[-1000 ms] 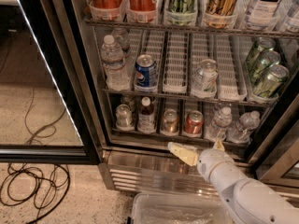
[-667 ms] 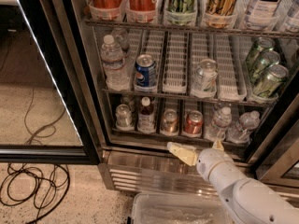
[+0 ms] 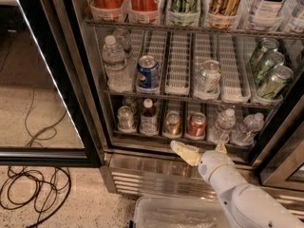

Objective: Pick coke can from bottom shelf of fridge

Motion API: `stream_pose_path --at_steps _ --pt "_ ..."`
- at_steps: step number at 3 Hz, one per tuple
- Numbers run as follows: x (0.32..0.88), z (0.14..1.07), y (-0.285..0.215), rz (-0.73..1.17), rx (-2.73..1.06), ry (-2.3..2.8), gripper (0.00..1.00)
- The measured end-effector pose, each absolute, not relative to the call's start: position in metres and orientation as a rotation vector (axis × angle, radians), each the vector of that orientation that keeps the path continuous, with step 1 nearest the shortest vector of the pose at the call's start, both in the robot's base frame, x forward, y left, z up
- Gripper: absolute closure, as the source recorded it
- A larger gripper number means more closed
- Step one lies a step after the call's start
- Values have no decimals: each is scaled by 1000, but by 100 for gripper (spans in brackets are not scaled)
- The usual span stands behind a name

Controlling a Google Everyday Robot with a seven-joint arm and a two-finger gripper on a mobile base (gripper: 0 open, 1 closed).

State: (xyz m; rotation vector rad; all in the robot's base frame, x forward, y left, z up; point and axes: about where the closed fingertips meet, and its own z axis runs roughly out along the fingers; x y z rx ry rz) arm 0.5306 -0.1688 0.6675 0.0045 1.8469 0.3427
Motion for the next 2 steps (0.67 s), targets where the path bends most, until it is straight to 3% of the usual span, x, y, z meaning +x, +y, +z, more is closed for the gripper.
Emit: stream_pose_path --at_steps 2 --pt "554 627 -147 357 80 1814 0"
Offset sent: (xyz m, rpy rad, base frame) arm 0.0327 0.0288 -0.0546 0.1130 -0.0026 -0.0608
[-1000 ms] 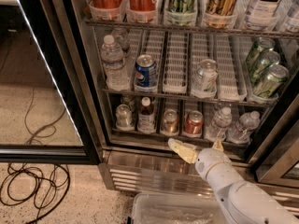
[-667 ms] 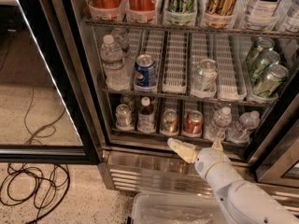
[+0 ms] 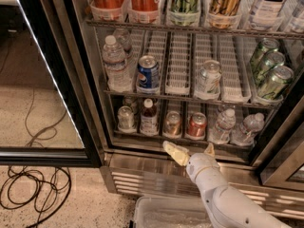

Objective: Pick coke can from bottom shelf of fridge

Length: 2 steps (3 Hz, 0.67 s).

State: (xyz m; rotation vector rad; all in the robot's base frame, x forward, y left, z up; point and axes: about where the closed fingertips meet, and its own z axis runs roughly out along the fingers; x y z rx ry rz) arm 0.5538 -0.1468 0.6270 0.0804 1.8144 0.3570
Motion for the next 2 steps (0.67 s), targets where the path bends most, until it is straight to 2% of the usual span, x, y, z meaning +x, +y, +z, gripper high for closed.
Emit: stream_pose_path --at_steps 2 --pt "559 624 -146 326 100 1787 0"
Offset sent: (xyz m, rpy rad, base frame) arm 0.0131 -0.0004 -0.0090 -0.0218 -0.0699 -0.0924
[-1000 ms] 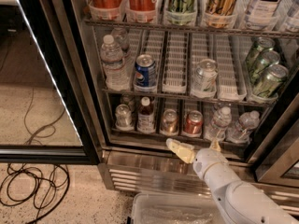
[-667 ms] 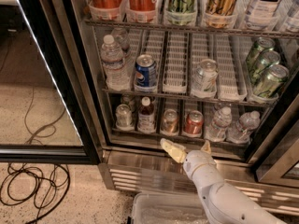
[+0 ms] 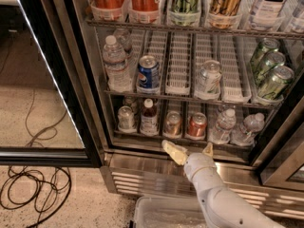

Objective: Pick coke can from bottom shelf of fridge

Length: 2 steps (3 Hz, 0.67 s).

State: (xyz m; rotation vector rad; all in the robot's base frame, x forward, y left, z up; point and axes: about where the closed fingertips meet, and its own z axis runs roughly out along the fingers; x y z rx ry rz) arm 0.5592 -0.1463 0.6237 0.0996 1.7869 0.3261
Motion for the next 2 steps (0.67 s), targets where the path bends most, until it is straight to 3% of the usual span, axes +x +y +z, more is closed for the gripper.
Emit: stream_pose_path --at_steps 2 --pt "577 609 -148 48 49 1665 0"
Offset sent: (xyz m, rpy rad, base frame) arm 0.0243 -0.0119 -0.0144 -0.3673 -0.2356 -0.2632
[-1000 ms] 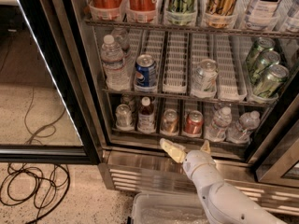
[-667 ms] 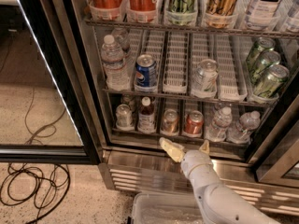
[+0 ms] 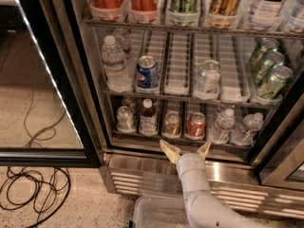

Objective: Pick coke can from bottom shelf of fridge

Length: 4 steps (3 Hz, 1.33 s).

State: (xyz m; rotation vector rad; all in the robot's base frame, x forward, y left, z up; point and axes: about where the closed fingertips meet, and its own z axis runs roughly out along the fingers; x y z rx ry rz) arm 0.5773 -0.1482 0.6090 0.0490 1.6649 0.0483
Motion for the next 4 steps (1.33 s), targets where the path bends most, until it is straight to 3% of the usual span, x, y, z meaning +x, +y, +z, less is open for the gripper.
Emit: stream_pose_path --at_steps 3,4 --pt "594 613 -164 26 211 1646 0" --pt "602 617 -176 1 282 1621 5"
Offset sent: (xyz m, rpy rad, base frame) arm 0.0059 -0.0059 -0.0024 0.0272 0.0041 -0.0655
